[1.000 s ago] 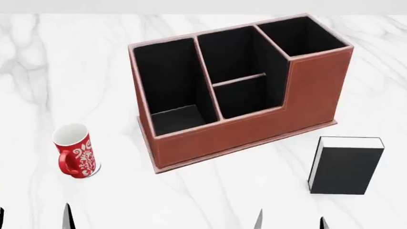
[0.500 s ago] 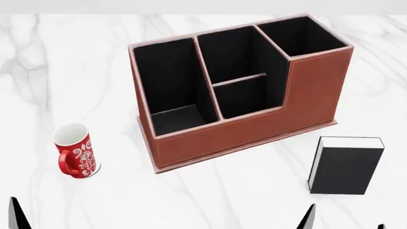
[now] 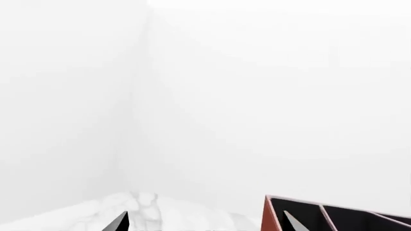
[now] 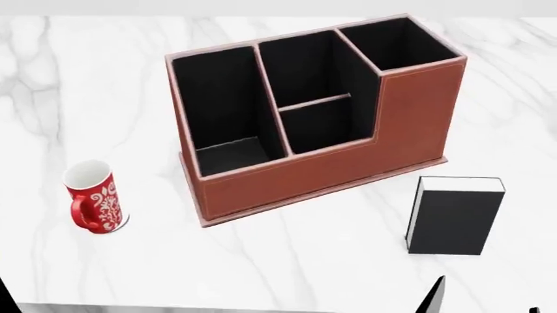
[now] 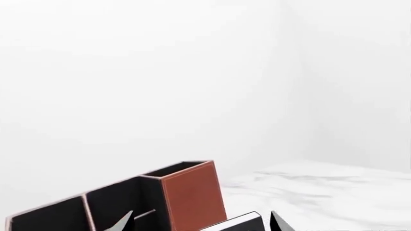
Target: Pick up the book and place it in the back compartment of the caddy.
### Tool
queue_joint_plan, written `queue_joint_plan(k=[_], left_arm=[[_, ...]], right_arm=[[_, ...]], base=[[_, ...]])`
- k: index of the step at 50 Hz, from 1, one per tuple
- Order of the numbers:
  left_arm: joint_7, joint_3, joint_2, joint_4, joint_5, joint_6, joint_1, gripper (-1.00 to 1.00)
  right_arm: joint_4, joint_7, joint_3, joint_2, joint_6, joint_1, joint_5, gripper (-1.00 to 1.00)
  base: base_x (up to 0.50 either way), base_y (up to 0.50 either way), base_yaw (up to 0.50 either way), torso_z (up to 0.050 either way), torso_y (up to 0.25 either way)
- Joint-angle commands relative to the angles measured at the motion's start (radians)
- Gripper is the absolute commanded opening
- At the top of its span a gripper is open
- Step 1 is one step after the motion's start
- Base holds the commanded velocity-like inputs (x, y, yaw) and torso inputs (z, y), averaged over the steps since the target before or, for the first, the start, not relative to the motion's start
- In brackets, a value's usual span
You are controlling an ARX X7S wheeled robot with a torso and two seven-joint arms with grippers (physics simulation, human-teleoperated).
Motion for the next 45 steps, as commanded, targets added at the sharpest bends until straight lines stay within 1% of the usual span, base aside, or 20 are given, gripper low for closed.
queue_joint_plan(k=[1, 20, 45], left_arm=[[-0.013, 0.011, -0.012, 0.008, -0.007, -0.004, 0.001, 1.0], [-0.032, 0.029, -0.027, 0.004, -0.004, -0.013, -0.005, 1.0], [-0.053, 0.042, -0.045, 0.007, -0.011, -0.007, -0.004, 1.0]], right_arm=[[0.001, 0.014, -0.009, 0.012, -0.002, 0.001, 0.011, 1.0], [0.003, 0.039, -0.022, 0.027, 0.001, 0.004, 0.015, 1.0], [0.013, 0.057, -0.04, 0.043, -0.012, 0.008, 0.014, 1.0]], base=[[-0.11, -0.1, 0.0, 0.0, 0.0], [-0.03, -0.12, 0.0, 0.0, 0.0], [0.0, -0.18, 0.0, 0.0, 0.0]])
